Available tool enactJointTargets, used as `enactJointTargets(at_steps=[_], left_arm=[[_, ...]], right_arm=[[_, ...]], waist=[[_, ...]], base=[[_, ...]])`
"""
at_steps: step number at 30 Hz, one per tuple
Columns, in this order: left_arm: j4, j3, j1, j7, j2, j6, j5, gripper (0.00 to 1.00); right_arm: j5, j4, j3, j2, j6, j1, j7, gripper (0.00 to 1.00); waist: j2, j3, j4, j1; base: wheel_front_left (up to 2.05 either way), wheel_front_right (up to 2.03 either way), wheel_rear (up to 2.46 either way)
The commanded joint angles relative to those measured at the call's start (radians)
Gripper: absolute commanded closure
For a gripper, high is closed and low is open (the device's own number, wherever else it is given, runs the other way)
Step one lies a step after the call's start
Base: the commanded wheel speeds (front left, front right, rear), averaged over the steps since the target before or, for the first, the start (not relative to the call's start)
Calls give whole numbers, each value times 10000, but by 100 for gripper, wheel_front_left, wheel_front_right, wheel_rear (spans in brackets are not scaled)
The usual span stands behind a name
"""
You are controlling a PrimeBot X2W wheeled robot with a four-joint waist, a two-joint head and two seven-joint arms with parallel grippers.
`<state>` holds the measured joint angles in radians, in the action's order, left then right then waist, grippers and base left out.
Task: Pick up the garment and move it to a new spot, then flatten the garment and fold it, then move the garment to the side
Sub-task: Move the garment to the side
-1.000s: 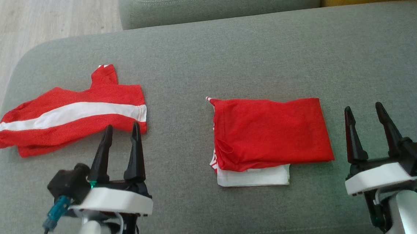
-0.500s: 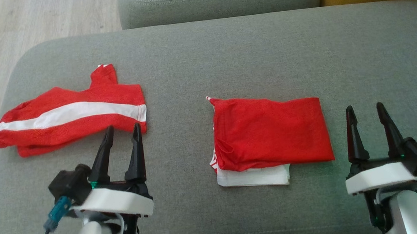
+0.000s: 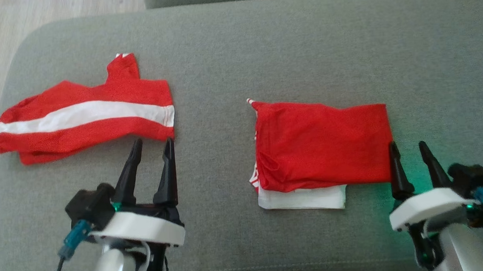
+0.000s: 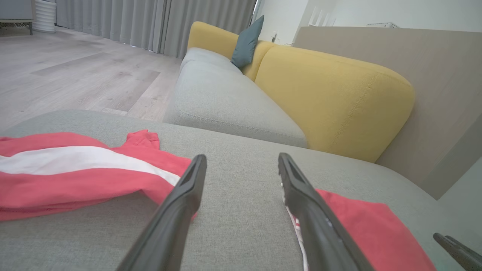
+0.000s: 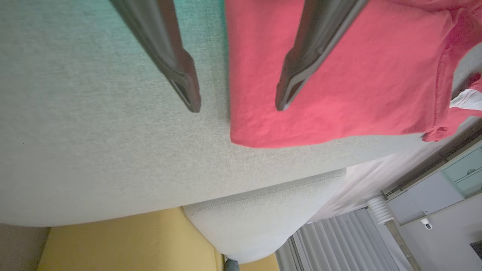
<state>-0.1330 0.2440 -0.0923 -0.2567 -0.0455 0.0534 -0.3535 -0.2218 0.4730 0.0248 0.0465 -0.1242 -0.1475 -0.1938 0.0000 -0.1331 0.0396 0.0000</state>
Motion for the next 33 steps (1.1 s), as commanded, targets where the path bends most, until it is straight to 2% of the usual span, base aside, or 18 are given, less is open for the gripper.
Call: enactJointTargets(at_steps=[1, 14, 15, 16, 18, 24, 27, 28, 33], left_arm=[[304, -293, -535, -51, -47, 40, 89, 0], [274, -276, -1049, -51, -47, 156, 187, 0], [271, -289, -1064, -51, -47, 162, 201, 0], [269, -307, -1077, -51, -47, 168, 217, 0], [271, -354, -1091, -51, -47, 174, 246, 0], [314, -480, -1195, -51, -47, 246, 376, 0], [337, -519, -1292, -51, -47, 293, 436, 0], [337, -519, -1292, -51, -47, 293, 436, 0], [363, -535, -1445, -51, -47, 353, 477, 0]], right_arm=[[-111, -123, -332, 38, -65, -548, -73, 0], [-355, 2678, -676, 38, -65, -2198, -304, 0], [-359, 2805, -726, 38, -65, -2306, -336, 57], [-280, 2891, -794, 38, -65, -2413, -378, 100], [128, 2902, -890, 38, -65, -2621, -484, 100], [2636, 2113, -594, 185, -65, -3166, -614, 100], [3379, 1583, -416, 811, -65, -3487, -589, 100], [3379, 1583, -416, 811, -65, -3487, -589, 100], [3652, 1067, -64, 2365, -65, -4001, -239, 100]], waist=[[0, -166, 124, 0], [0, -1076, 449, 0], [0, -1123, 415, 0], [0, -1159, 368, 0], [0, -1211, 228, 0], [0, -1373, -424, 0], [0, -1476, -732, 0], [0, -1476, -732, 0], [0, -1676, -1030, 0]], base=[[0, 0, 0], [0, 0, 0], [0, 0, 0], [0, 0, 0], [0, 0, 0], [0, 0, 0], [0, 0, 0], [0, 0, 0], [0, 0, 0]])
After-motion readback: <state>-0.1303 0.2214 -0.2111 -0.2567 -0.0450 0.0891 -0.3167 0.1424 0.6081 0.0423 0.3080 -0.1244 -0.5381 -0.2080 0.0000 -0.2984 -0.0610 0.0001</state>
